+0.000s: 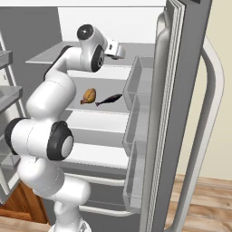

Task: Gather the onion and eggplant from the fridge and place them on a tray on the dining counter. Then gather the fish and chicken drumstick from the fridge and place them on the other tray.

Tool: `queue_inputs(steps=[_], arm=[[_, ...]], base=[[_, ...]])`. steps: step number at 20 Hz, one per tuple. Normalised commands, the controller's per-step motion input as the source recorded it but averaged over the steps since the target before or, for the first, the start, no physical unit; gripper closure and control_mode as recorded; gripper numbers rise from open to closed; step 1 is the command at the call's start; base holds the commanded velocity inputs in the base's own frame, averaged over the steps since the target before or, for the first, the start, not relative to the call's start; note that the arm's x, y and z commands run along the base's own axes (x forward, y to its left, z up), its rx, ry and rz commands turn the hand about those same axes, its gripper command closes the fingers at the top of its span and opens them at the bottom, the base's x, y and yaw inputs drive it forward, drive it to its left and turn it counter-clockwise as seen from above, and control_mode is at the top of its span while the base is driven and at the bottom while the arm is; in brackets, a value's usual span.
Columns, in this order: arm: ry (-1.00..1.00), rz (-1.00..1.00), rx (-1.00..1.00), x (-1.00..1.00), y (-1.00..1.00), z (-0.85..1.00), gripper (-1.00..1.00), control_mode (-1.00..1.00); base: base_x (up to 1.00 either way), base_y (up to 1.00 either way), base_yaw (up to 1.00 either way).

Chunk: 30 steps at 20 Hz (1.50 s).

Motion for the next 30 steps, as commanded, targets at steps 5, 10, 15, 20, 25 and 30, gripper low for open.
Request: queue_inputs(steps=[5, 10, 15, 20, 25, 30], arm=[[0.00, 0.00, 0.00, 0.31, -0.03, -0.08, -1.00, -1.00], [0.00, 0.00, 0.00, 0.23, -0.11, -0.09, -1.00, -1.00], [0.00, 0.00, 0.00, 0.20, -0.08, -0.07, -1.00, -1.00], [0.00, 0.00, 0.00, 0.28, -0.01, -0.07, -1.00, -1.00], [0.00, 0.00, 0.00, 0.29, -0.02, -0.02, -1.00, -1.00], [0.00, 0.00, 0.00, 0.26, -0.05, 0.00, -1.00, -1.00]], base=[[0.00, 0.00, 0.00], [0.00, 0.00, 0.00], [0.00, 0.00, 0.00], [0.00, 0.00, 0.00], [0.00, 0.00, 0.00], [0.00, 0.00, 0.00]])
